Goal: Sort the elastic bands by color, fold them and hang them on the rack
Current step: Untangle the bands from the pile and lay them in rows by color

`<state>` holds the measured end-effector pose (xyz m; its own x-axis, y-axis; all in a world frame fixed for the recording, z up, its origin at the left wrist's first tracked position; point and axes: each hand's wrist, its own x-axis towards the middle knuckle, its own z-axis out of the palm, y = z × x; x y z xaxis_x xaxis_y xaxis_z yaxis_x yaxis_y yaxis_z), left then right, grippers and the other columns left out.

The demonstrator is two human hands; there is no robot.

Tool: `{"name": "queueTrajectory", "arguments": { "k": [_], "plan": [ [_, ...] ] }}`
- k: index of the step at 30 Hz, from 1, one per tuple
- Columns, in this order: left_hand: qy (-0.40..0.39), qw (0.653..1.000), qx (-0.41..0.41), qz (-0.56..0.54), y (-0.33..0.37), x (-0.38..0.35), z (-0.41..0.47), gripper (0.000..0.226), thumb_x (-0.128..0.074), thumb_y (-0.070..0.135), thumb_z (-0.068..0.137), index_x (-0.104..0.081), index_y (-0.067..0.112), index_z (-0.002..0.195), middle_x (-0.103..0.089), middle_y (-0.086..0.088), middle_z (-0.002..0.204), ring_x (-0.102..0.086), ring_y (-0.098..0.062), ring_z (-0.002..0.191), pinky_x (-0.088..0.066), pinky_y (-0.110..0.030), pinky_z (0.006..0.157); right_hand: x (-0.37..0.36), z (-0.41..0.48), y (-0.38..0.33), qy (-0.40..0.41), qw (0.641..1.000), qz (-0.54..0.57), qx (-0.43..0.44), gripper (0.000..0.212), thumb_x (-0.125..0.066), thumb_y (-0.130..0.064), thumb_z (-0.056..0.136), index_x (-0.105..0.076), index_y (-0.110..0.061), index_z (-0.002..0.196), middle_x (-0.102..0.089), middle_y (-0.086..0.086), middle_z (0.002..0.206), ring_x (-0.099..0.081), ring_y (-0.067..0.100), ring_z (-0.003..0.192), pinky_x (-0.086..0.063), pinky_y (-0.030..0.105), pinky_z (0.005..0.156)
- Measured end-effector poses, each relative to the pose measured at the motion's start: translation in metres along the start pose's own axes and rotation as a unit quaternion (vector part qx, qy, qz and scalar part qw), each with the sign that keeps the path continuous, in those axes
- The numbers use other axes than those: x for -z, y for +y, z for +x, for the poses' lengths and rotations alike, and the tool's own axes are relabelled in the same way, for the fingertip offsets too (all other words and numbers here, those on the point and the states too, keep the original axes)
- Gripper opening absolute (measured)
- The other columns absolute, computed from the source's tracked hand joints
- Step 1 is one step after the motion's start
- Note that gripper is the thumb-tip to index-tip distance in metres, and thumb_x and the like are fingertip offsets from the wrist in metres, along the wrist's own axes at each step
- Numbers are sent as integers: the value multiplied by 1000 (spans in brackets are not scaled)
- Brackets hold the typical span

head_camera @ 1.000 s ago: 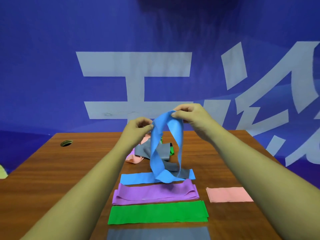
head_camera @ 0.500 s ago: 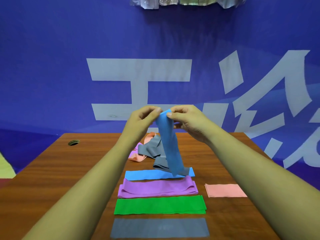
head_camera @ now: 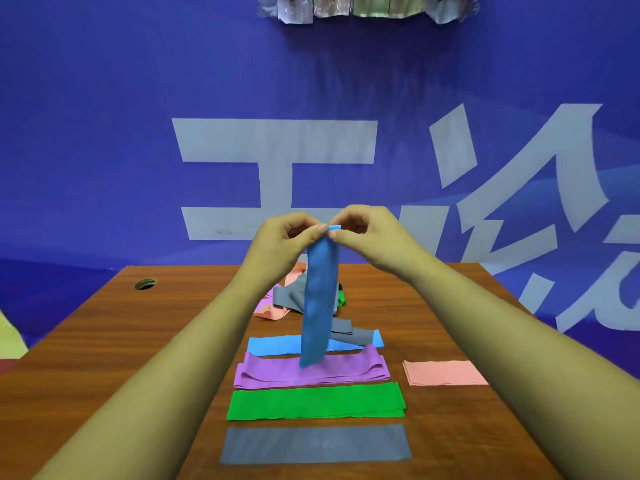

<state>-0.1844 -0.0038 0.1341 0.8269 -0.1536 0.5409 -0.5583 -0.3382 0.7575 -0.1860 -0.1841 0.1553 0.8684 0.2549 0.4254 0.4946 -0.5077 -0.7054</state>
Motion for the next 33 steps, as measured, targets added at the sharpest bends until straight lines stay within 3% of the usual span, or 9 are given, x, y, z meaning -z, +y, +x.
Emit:
{"name": "queueTrajectory", "arguments": {
  "k": [4, 8, 12, 14, 17, 20, 25, 30, 33],
  "plan": [
    [6, 992, 58, -116, -7, 0, -3, 15, -62, 24, 94, -71, 11, 97, -72, 1, 88, -66, -5, 82, -54, -21, 74, 0, 4, -8, 14, 997, 67, -20, 9, -64, -16, 91, -70, -9, 91, -69, 0, 76, -63, 4, 64, -53, 26, 67],
    [-9, 985, 89, -146, -18, -5, -13, 19, -61, 24, 95, -71, 11, 103, -73, -1, 95, -67, -9, 88, -53, -28, 79, 2, 10, -9, 63, 984, 157, -62, 7, -64, -13, 91, -69, -9, 91, -67, -2, 76, -62, 8, 66, -54, 32, 70],
    [-35, 987, 88, -128, -20, -6, -13, 16, -62, 25, 95, -72, 14, 102, -73, -8, 96, -67, -21, 90, -54, -45, 85, 2, 4, -4, -11, 985, 137, -103, 18, -69, -19, 89, -70, -7, 101, -67, 0, 78, -61, 6, 63, -56, 31, 67],
    [-54, 986, 97, -128, -23, -7, -10, 17, -64, 28, 93, -72, 16, 99, -72, -12, 98, -65, -24, 90, -52, -50, 88, 1, 3, -1, -21, 983, 146, -106, 14, -69, -17, 89, -69, -5, 96, -67, 4, 80, -64, 10, 68, -56, 33, 68],
    [-86, 976, 126, -156, -28, -10, -14, 18, -67, 31, 87, -72, 17, 97, -72, -12, 95, -66, -24, 88, -51, -42, 80, 3, 7, 0, 20, 972, 203, -116, 8, -70, -12, 88, -65, -6, 90, -67, 9, 84, -67, 19, 77, -59, 36, 73],
    [-167, 959, 164, -159, -40, -16, -28, 18, -67, 19, 89, -71, 9, 104, -75, -7, 93, -68, -18, 83, -52, -29, 73, 10, 14, 4, 82, 960, 231, -133, 7, -67, -11, 90, -63, -5, 93, -68, 11, 85, -70, 18, 73, -60, 29, 64],
    [-209, 943, 230, -117, -83, -8, -51, 24, -75, 36, 74, -68, 14, 76, -51, -4, 68, -41, -15, 62, -35, -26, 62, 26, 13, 41, 190, 932, 241, -193, 4, -62, -7, 92, -59, -5, 91, -66, 14, 89, -67, 18, 73, -54, 24, 52],
    [-223, 934, 272, -61, -116, 17, -65, 40, -74, 43, 75, -69, 4, 83, -65, -10, 82, -53, -16, 75, -40, -31, 74, 26, -9, 93, 260, 891, 236, -287, 22, -58, -2, 93, -49, -10, 75, -63, 19, 94, -66, 26, 80, -55, 30, 53],
    [-223, 926, 292, -91, -129, 24, -69, 14, -68, 24, 89, -71, 13, 82, -69, -3, 87, -57, -16, 81, -43, -30, 81, 17, -25, 118, 255, 872, 244, -339, 20, -59, -1, 93, -50, -9, 77, -64, 22, 96, -67, 25, 78, -59, 30, 52]
  ]
}}
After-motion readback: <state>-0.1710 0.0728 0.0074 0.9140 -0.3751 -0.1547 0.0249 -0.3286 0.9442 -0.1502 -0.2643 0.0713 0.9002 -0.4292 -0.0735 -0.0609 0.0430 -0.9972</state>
